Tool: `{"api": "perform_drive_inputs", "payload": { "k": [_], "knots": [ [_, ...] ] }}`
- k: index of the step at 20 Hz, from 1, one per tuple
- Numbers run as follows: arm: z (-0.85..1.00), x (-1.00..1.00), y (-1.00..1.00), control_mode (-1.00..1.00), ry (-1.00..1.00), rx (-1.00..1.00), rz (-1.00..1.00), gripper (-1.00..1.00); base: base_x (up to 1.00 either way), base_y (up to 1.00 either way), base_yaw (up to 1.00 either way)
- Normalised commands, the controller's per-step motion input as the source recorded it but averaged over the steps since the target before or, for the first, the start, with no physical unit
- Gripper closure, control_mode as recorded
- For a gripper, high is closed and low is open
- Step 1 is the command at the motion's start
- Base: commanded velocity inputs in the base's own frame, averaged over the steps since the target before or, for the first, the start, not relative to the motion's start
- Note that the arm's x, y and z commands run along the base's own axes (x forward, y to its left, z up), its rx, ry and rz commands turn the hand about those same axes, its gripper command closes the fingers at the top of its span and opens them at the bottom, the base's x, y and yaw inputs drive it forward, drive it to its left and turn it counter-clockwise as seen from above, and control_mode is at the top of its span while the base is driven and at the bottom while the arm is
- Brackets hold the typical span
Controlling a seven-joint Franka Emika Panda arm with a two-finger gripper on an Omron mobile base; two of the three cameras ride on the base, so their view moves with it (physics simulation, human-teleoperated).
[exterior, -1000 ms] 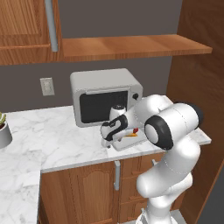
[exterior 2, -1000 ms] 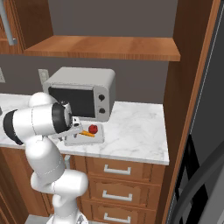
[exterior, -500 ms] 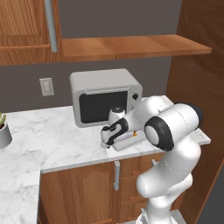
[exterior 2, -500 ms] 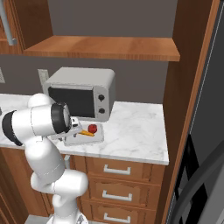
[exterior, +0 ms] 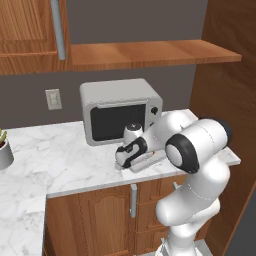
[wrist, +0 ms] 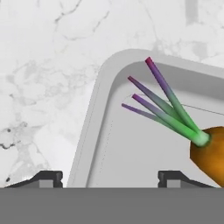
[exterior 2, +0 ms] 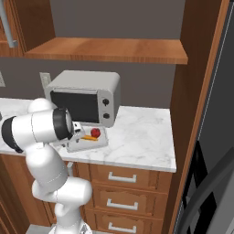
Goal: Take the carrot and bell pepper out of the freezer and place them in the tupperware container on the counter. Then put the tupperware containing the vegetables back in the freezer.
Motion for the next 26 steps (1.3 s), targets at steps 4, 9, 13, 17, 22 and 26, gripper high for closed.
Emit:
{"api": "perform_drive_inputs", "payload": {
  "k": [4,9,13,17,22,26],
  "knots": [
    [0.04,-0.08,0.00,-1.00,-0.02,0.00,-0.02,1.00,0.00,0.00,0.00],
    [0.01,-0.01,0.00,-1.00,0.09,0.01,-0.06,1.00,0.00,0.00,0.00],
    [0.00,0.00,0.00,-1.00,0.07,0.03,-0.06,1.00,0.00,0.00,0.00],
    [0.11,0.00,0.01,-1.00,0.00,0.04,-0.08,1.00,0.00,0.00,0.00],
    [0.00,-0.03,0.03,-1.00,0.04,0.00,-0.07,1.00,0.00,0.00,0.00],
    [0.15,-0.11,0.00,-1.00,-0.01,0.00,0.02,1.00,0.00,0.00,0.00]
  ]
}}
